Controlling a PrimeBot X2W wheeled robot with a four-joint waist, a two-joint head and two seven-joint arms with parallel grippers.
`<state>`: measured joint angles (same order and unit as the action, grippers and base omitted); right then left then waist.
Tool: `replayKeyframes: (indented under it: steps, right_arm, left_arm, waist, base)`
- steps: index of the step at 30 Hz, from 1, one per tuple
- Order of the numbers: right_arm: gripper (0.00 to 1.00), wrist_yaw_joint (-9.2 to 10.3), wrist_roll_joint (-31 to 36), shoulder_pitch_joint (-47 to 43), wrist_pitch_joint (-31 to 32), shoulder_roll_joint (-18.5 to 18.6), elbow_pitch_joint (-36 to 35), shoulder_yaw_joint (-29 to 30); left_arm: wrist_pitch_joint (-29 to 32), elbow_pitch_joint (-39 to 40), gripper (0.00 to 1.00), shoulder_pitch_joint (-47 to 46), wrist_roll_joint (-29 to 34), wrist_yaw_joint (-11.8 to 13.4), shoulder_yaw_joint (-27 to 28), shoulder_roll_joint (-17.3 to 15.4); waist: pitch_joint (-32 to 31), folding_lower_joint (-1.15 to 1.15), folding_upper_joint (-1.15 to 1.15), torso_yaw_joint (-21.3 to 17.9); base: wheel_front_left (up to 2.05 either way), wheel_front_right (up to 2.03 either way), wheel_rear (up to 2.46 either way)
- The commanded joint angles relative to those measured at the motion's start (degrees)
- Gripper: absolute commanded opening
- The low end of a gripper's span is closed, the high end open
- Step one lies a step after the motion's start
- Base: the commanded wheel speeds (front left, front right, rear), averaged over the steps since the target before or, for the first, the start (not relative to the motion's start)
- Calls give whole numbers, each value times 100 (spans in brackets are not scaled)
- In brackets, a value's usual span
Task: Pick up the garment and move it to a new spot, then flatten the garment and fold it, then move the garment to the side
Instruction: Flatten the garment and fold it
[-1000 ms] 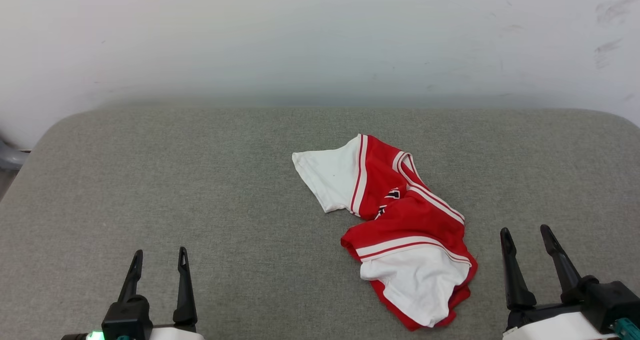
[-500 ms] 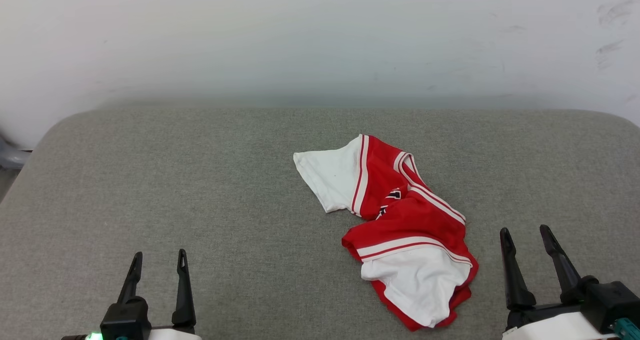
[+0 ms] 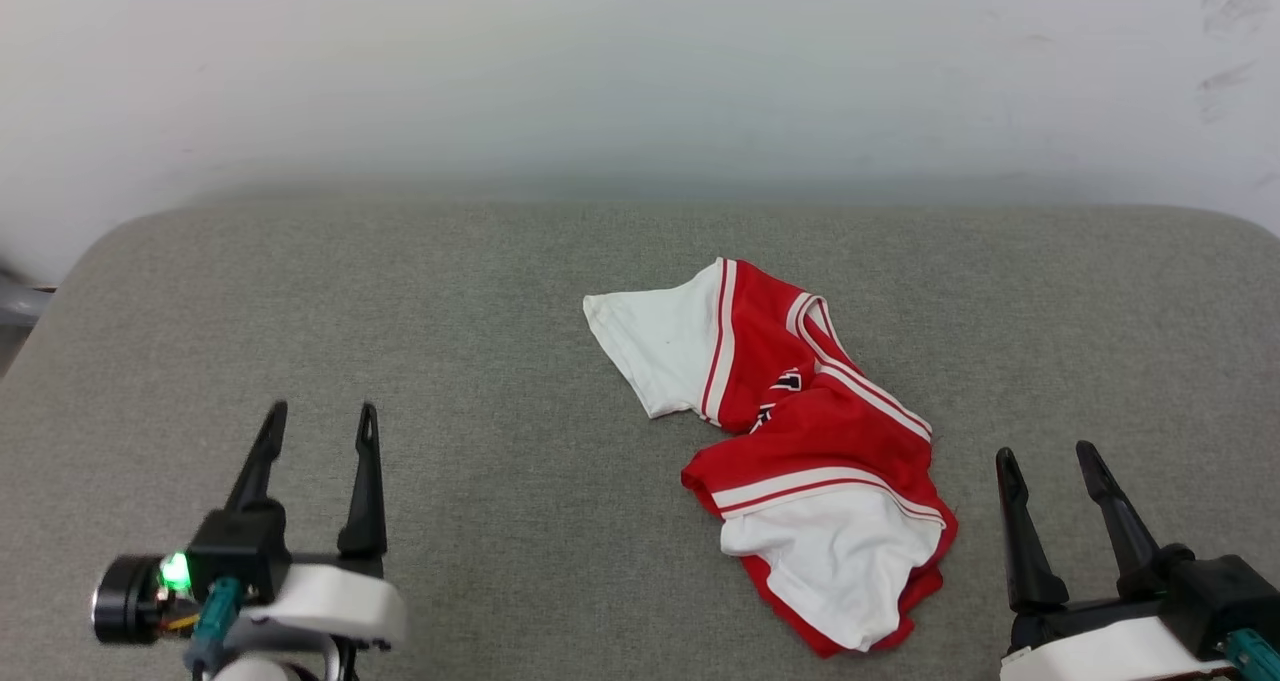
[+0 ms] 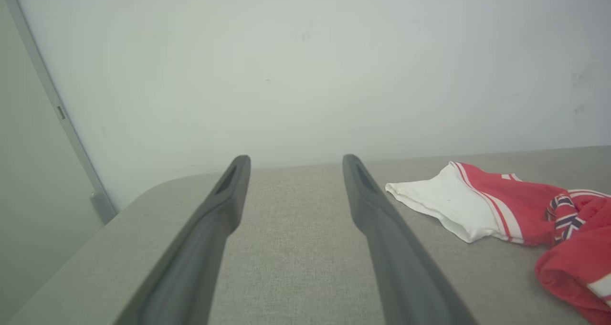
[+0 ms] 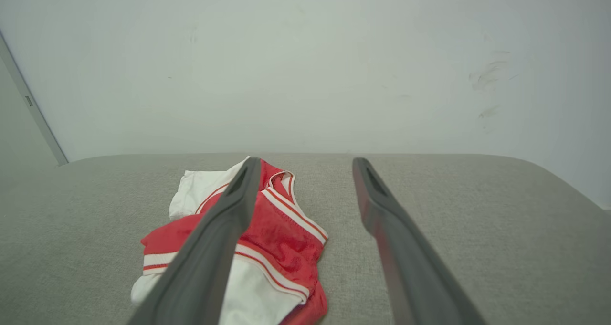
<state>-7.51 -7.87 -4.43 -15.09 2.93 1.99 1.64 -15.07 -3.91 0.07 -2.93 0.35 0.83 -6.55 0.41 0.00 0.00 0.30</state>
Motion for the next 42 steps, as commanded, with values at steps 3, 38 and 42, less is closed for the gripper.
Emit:
replayKeyframes:
  steps: [3,38,42]
  right_arm:
    - [100,4,40,144,-12,-10,-52,-40]
    - [100,4,-250,1436,-12,-11,-352,-227]
    - [100,4,-302,1544,-12,-11,-379,-249]
  left_arm:
    - [-15,-171,100,-619,-15,-235,3,-211]
    - [5584,-2315,100,-6530,-3783,-771,-4494,-2541]
    - [6040,-2629,100,-6787,-4130,-772,-4986,-2766]
  waist:
    - [148,0,0,-83]
    - [2426,0,0,-1377]
    - [2651,0,0,-1469]
  base:
    - [0,0,0]
    - [0,0,0]
    - [0,0,0]
